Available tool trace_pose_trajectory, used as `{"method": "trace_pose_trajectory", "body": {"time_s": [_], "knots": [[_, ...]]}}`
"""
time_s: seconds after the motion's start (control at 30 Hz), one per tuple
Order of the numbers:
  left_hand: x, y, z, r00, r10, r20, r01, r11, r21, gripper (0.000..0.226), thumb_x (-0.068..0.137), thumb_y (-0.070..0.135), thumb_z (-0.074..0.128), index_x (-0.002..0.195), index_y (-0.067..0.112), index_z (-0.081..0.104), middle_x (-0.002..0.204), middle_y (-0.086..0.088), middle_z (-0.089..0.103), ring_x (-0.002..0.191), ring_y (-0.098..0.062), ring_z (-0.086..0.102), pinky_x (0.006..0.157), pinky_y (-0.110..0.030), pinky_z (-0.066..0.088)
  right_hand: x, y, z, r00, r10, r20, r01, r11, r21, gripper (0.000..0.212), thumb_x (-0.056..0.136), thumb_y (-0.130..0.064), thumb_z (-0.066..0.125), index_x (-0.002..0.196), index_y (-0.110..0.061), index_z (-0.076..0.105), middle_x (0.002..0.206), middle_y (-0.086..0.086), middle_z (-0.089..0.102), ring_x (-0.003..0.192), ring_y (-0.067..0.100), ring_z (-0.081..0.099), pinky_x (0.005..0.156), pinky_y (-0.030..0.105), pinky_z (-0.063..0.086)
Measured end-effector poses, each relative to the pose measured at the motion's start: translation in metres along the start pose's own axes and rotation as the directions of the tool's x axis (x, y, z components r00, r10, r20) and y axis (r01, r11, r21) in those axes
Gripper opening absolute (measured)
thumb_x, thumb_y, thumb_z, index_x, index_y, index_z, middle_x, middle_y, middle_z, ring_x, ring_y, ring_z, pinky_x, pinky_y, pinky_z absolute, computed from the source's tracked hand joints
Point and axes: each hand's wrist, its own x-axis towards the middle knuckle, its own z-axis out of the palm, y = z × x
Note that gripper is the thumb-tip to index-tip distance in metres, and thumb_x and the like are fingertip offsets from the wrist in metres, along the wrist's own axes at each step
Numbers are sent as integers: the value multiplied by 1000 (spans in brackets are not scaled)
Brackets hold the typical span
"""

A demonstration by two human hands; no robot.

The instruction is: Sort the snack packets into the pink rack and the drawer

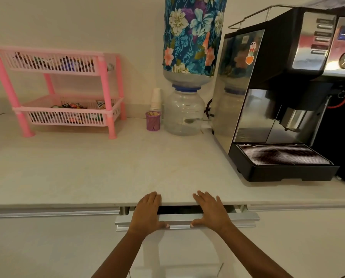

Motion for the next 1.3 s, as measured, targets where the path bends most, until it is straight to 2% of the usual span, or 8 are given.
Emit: {"method": "trace_pose_trajectory", "body": {"time_s": [0.13,0.37,0.47,0.6,0.77,1.03,1.2,1.3], "knots": [[6,3,0,996,-13,-83,12,1000,-12,70,70,60,65,120,17,42,120,1,45,106,-16,44,93,-24,34,3,0,7,990,-3,-141,10,999,51,86,78,-55,60,146,-23,17,157,-1,13,144,17,14,119,39,12],[10,12,9,982,-64,-179,68,998,13,54,77,52,63,113,16,48,112,1,50,98,-17,47,88,-24,37,8,-4,17,950,18,-311,-26,999,-20,71,77,-60,56,137,-29,34,144,-4,37,130,18,36,109,35,27],[9,19,0,980,-48,-195,60,997,55,59,40,48,89,79,13,63,76,0,61,64,-14,57,59,-23,49,8,-7,11,916,31,-400,-58,997,-57,64,50,-63,77,102,-28,64,101,-5,67,86,17,63,76,32,51],[14,24,-3,957,-35,-289,56,996,68,58,14,31,95,58,15,62,55,2,56,44,-11,51,40,-20,43,14,-11,10,867,23,-498,-61,996,-60,60,27,-59,87,73,-25,68,66,-5,64,54,13,58,49,25,49],[18,21,3,944,-30,-328,61,995,84,51,19,9,93,59,15,63,57,2,58,46,-12,51,40,-21,41,20,-11,14,866,27,-499,-60,997,-50,58,28,-55,89,69,-21,67,63,-2,62,53,14,57,47,25,48],[22,11,17,940,26,-340,2,997,80,47,23,8,91,61,14,64,59,1,60,47,-14,53,43,-21,43,23,-7,21,858,9,-513,-27,999,-29,55,32,-54,88,71,-21,68,65,-3,63,57,15,60,50,27,49],[16,4,18,922,112,-371,-86,993,85,42,42,32,90,67,18,58,64,3,58,52,-13,52,47,-21,44,22,-4,24,831,-41,-554,61,998,17,47,50,-56,81,83,-25,68,78,-6,67,70,15,65,60,29,52],[11,-8,20,873,152,-463,-112,987,114,27,74,45,62,81,22,51,76,5,60,71,-12,44,64,-21,36,23,-5,31,780,-139,-610,157,987,-25,40,73,-58,53,97,-27,63,93,-5,68,91,12,55,79,31,38]]}}
